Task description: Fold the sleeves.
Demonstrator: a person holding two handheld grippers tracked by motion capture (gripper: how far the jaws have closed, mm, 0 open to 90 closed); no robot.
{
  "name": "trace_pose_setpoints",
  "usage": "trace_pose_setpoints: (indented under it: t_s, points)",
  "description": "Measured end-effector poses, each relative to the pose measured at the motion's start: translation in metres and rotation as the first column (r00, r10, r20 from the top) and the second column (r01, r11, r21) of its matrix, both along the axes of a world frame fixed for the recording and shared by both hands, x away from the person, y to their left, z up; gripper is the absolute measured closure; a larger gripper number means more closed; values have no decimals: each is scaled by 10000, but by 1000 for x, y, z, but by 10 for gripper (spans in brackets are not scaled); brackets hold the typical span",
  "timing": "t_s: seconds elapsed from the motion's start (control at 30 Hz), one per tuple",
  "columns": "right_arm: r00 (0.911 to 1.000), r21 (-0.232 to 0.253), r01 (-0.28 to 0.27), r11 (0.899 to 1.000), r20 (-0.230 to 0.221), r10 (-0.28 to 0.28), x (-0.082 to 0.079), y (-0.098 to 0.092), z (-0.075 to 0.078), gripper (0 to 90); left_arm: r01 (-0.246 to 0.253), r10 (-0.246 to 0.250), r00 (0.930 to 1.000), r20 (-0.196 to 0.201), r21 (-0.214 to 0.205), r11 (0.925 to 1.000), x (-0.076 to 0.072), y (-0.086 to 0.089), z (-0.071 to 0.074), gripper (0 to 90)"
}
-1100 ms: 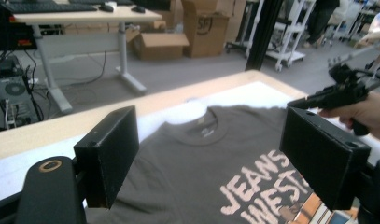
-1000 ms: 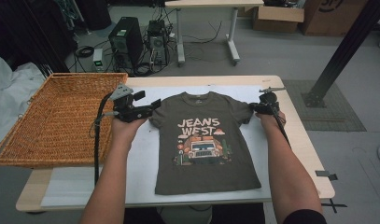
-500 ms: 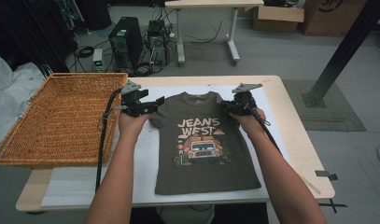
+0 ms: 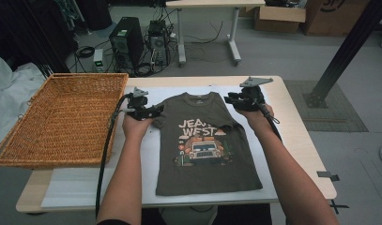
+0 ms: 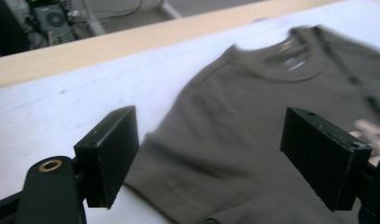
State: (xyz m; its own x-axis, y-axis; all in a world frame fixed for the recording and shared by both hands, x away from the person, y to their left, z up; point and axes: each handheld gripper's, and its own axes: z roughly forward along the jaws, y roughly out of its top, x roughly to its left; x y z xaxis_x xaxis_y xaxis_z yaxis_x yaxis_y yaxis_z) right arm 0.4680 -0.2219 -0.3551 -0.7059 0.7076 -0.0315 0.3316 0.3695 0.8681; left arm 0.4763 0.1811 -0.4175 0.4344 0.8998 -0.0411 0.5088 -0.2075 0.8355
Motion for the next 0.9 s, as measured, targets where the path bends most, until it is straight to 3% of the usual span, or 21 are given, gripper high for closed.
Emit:
trace_pose_setpoints:
  t_s: [0.27, 0.3, 0.37, 0.4, 0.43, 0.5, 0.53, 0.57, 0.6, 0.73, 0.9]
  points:
    - [9990, -110, 446, 9989, -84, -447, -14, -31, -21, 670, -730, 754, 9956, -556, 439, 9964, 14, 9, -23, 228]
    - [9987, -144, 490, 9987, -120, -492, -15, -34, -23, 668, -827, 862, 9944, -615, 578, 9949, 15, 8, -24, 267]
    - [9984, -145, 563, 9983, -106, -564, -17, -38, -25, 663, -1203, 1330, 9868, -921, 1325, 9839, 18, 6, -27, 327]
    - [9982, -185, 589, 9981, -84, -590, -18, -40, -26, 664, -1233, 1389, 9834, -1171, 1315, 9836, 19, 7, -29, 356]
    - [9981, -259, 613, 9978, -56, -615, -19, -41, -25, 663, -1252, 1350, 9827, -1270, 823, 9887, 20, 9, -30, 417]
    - [9980, -399, 624, 9972, 83, -622, -20, -43, -24, 663, -987, 1080, 9857, -1294, 765, 9922, 20, 7, -29, 570]
    - [9980, -397, 628, 9972, 121, -623, -21, -43, -23, 663, -758, 890, 9888, -1195, 1106, 9910, 18, 4, -27, 755]
    - [9978, -367, 647, 9972, 149, -642, -21, -44, -22, 664, -658, 816, 9915, -1010, 1513, 9863, 16, -1, -25, 839]
    - [9978, -319, 652, 9974, 168, -647, -22, -44, -21, 664, -588, 736, 9936, -853, 1645, 9846, 14, -4, -22, 862]
    - [9977, -254, 636, 9976, 261, -630, -23, -44, -19, 664, -418, 436, 9990, -133, 1117, 9929, 4, -17, -4, 867]
    - [9975, -77, 625, 9980, 328, -623, -23, -43, -14, 664, 338, -361, 9982, 480, 481, 9983, -12, -46, 20, 865]
